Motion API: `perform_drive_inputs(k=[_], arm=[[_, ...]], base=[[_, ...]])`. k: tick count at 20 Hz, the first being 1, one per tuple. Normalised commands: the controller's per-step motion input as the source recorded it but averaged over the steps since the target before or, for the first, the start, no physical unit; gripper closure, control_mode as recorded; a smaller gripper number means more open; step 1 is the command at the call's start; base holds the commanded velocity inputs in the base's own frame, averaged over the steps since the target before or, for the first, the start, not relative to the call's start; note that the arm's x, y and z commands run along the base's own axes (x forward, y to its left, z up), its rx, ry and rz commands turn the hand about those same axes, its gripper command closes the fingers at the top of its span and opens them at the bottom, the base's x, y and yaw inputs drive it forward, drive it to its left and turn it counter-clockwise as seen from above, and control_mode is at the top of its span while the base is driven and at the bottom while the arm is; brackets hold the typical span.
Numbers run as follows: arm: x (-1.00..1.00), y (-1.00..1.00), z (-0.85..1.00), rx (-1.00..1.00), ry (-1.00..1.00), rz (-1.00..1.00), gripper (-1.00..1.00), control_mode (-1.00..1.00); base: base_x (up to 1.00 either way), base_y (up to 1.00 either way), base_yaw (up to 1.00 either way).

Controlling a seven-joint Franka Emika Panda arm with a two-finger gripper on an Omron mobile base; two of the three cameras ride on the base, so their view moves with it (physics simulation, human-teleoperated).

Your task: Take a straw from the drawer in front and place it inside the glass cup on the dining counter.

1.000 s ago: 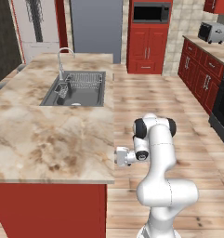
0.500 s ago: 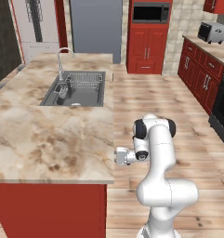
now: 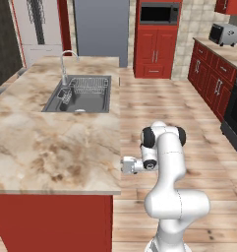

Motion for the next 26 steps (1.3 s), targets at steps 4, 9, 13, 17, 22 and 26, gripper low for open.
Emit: perform_drive_inputs(k=[4,9,13,17,22,26], arm=[[-0.20,0.13,0.00,0.00,-0.06,0.00,-1.00,-1.00],[-0.26,0.12,0.00,0.00,0.00,0.03,-1.00,-1.00],[-0.29,0.07,0.00,0.00,0.00,0.04,-1.00,-1.00],[-0.13,0.04,0.13,0.00,-0.01,0.04,-1.00,-1.00],[-0.02,0.00,0.33,0.03,0.00,0.02,-1.00,-1.00],[0.00,0.00,0.34,0.04,0.00,0.02,-1.00,-1.00]], base=[[0.00,0.00,0.00],[0.00,0.00,0.00],[0.00,0.00,0.00],[0.00,0.00,0.00],[0.00,0.00,0.00],[0.00,0.00,0.00]])
